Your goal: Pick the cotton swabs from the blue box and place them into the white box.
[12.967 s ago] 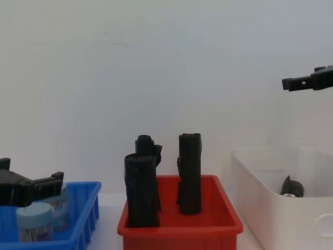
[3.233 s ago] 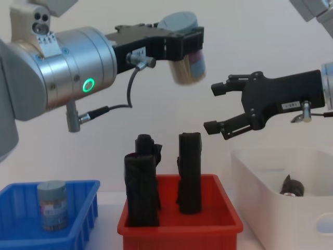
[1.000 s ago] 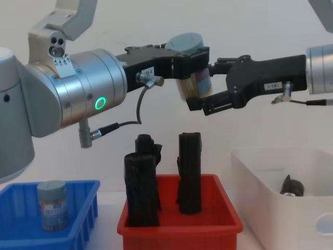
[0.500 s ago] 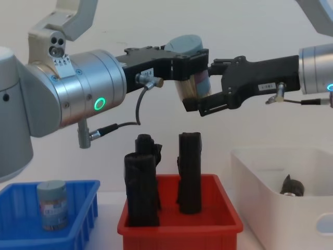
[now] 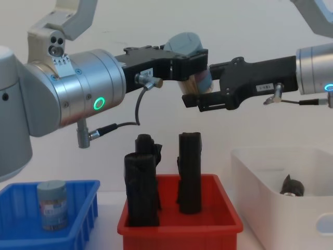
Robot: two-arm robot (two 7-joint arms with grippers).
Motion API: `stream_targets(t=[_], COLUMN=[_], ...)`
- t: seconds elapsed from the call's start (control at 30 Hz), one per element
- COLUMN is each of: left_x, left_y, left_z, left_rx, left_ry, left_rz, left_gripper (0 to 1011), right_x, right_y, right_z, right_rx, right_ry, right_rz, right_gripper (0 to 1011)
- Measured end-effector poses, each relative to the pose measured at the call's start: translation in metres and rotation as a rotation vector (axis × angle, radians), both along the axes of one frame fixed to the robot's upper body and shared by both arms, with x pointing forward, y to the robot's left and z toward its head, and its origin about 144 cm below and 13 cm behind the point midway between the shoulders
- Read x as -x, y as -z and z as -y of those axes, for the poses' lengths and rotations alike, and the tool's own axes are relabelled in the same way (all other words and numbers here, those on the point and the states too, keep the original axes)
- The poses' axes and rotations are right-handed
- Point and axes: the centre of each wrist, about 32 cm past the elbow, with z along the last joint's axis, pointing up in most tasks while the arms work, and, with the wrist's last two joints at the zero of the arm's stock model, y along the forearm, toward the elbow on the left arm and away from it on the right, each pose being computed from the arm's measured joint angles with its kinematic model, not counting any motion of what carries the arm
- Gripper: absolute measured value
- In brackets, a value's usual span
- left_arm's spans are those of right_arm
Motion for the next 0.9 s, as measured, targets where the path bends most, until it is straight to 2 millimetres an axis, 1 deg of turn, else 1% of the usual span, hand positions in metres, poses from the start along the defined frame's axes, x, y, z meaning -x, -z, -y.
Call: stream_targets(t=[0.03, 0.07, 0.63, 0.77, 0.9], left_x=[0.0, 0.0001, 0.0001, 0.0002, 0.0002], left_y=[0.0, 0.0, -0.0001, 0.0, 0.0], left_z=[0.0, 0.0, 0.0, 0.0001, 0.0001], left_rx=[0.0, 0.0, -0.002, -0.002, -0.002], left_ry=[0.0, 0.0, -0.001, 0.0, 0.0], left_rz=[0.0, 0.0, -0.001, -0.002, -0.002], left_gripper=[671, 671, 671, 755, 877], right_x=[-0.0001, -0.0001, -0.0004, -0.0005, -0.0005], right_y=[0.0, 0.0001, -0.0001, -0.0004, -0.0003], right_z=[-0.0001, -0.0002, -0.0011, -0.0013, -0.0013], right_rx=[0.0, 0.001, 0.002, 0.001, 0.001], right_ry=[0.0, 0.0, 0.002, 0.003, 0.002], right_rz=[0.0, 0.0, 0.0, 0.001, 0.001], right_gripper=[641, 636, 635, 635, 635])
